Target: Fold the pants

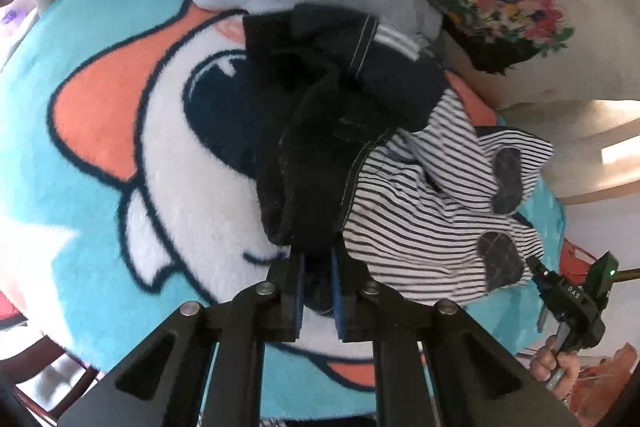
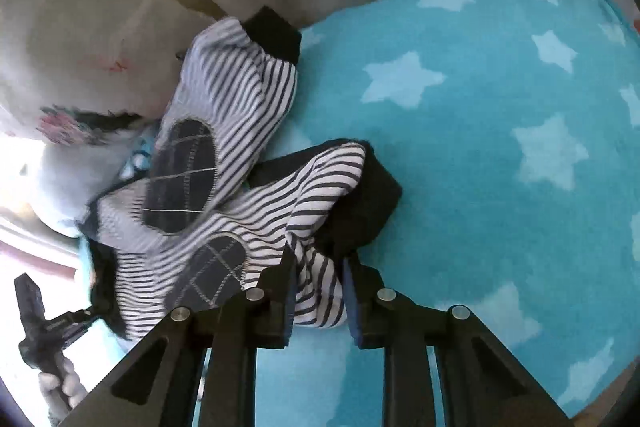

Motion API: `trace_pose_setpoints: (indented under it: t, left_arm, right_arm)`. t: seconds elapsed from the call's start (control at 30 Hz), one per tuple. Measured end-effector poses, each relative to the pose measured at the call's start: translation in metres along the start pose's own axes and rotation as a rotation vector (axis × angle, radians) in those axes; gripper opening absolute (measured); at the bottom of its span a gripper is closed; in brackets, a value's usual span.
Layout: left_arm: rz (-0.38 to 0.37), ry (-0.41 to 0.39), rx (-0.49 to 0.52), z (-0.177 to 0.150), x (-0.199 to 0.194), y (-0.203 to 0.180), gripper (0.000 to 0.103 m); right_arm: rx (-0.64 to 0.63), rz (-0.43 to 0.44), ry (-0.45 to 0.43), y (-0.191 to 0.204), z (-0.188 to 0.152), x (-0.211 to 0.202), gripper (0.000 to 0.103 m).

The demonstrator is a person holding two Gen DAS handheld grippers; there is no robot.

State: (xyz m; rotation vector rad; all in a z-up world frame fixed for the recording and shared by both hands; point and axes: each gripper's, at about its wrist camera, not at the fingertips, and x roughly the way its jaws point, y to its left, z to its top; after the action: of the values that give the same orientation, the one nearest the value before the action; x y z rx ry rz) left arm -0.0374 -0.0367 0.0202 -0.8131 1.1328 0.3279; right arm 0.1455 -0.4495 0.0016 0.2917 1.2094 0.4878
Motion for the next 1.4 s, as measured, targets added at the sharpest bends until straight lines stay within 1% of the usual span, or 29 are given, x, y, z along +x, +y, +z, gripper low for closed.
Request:
trace_pose_setpoints:
  t: [0.13,0.17,0.23,0.3,0.33,0.4,0.47,0.5,0.57,0.67,0.73,0.77,0.87,0.93,1.07,1.13,1.23,1.3,1.4]
  left_arm:
    - [-0.084,-0.01,-0.051,-0.014,-0.028,0.012,0.011]
    - [-0.093,-0.012,-0.06,-0.018,-0.032,0.016,0.011]
    - [-0.085,0.002,-0.072,-0.025,-0.026,0.021,0.011]
    - [-0.049,0.042,-0.115,-0.03,-0.01,0.032,0.012]
    - [-0.045,0.056,-0.146,-0.032,-0.002,0.034,0.012]
    - [-0.07,0.072,-0.204,-0.035,0.003,0.044,0.013]
    - [-0.082,0.06,-0.21,-0.036,-0.001,0.047,0.013]
    - [-0.088,0.05,-0.209,-0.036,-0.005,0.048,0.013]
    - [-0.086,0.024,-0.211,-0.035,-0.015,0.053,0.013]
    - [-0.07,0.002,-0.187,-0.034,-0.032,0.055,0.013]
    - [-0.055,-0.016,-0.131,-0.027,-0.04,0.046,0.014]
    - [-0.051,-0.024,-0.11,-0.023,-0.039,0.039,0.017]
    - [-0.034,-0.052,-0.026,-0.005,-0.042,0.019,0.035]
    - [-0.026,-0.062,0.005,0.008,-0.041,0.008,0.037]
    - [-0.018,-0.072,0.027,0.023,-0.035,-0.001,0.04]
    - [0.026,-0.085,0.049,0.026,-0.032,-0.007,0.042]
    - [0.186,-0.128,0.129,0.024,-0.032,-0.018,0.043]
    - [0.266,-0.147,0.162,0.022,-0.031,-0.024,0.046]
    - [0.326,-0.152,0.179,0.019,-0.03,-0.025,0.05]
  right_arm:
    - [0.029,0.036,-0.011,-0.011,-0.014,-0.022,0.022]
    - [0.034,0.035,-0.013,-0.011,-0.016,-0.025,0.022]
    - [0.05,0.035,-0.004,-0.017,-0.019,-0.026,0.024]
    - [0.083,-0.019,0.014,-0.03,-0.022,-0.022,0.029]
    - [0.108,-0.04,0.024,-0.038,-0.024,-0.018,0.036]
    - [0.153,-0.007,0.011,-0.049,-0.025,-0.021,0.044]
    - [0.165,-0.024,-0.019,-0.051,-0.025,-0.029,0.055]
    - [0.157,-0.059,-0.052,-0.052,-0.025,-0.036,0.061]
    - [0.145,-0.103,-0.081,-0.052,-0.02,-0.044,0.062]
    - [0.131,-0.118,-0.106,-0.05,-0.013,-0.047,0.062]
    - [0.1,-0.125,-0.107,-0.045,-0.005,-0.048,0.062]
    - [0.082,-0.127,-0.107,-0.041,0.0,-0.046,0.062]
    - [0.037,-0.118,-0.103,-0.022,0.015,-0.041,0.062]
    - [0.017,-0.102,-0.099,-0.006,0.026,-0.034,0.062]
    - [-0.003,-0.076,-0.092,0.022,0.039,-0.021,0.064]
    - [-0.01,-0.064,-0.086,0.036,0.042,-0.015,0.067]
    - [-0.013,-0.057,-0.064,0.05,0.039,-0.001,0.068]
    - [-0.006,-0.061,-0.038,0.053,0.034,0.011,0.069]
    - [0.003,-0.077,0.012,0.052,0.022,0.03,0.069]
